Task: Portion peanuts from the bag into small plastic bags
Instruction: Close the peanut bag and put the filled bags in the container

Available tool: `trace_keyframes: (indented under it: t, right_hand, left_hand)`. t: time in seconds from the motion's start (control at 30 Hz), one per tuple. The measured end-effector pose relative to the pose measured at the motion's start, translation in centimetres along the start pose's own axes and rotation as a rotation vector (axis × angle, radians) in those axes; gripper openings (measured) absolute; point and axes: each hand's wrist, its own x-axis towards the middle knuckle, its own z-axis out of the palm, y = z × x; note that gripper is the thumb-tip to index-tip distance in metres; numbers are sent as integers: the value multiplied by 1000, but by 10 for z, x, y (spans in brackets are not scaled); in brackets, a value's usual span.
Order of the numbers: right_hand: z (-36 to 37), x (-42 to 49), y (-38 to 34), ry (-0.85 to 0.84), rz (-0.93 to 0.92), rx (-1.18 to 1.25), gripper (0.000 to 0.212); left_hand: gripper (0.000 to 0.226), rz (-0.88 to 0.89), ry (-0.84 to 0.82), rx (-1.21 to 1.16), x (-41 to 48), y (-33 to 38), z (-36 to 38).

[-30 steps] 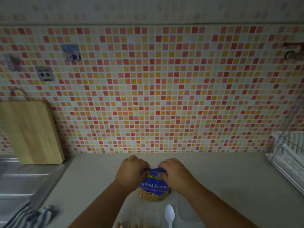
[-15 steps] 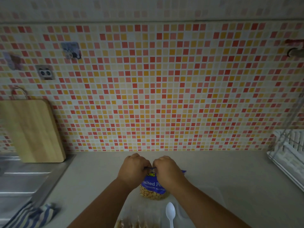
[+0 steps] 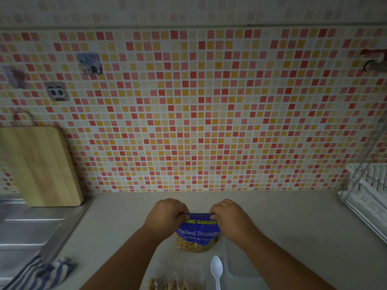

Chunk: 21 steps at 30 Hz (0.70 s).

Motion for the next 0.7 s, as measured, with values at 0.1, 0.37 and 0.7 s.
trace_keyframes:
  t: [0.1, 0.37, 0.7]
  right_hand:
    - [-2, -6, 10, -16, 25, 15, 33]
    - [-1, -13, 24, 32, 92, 53, 36]
    - [3, -16, 28, 83, 146, 89, 28]
  left_hand:
    - [27, -35, -5, -25, -1, -3, -1]
    - [24, -53, 2, -34, -4, -13, -6]
    - [24, -78, 89, -61, -17, -26, -8]
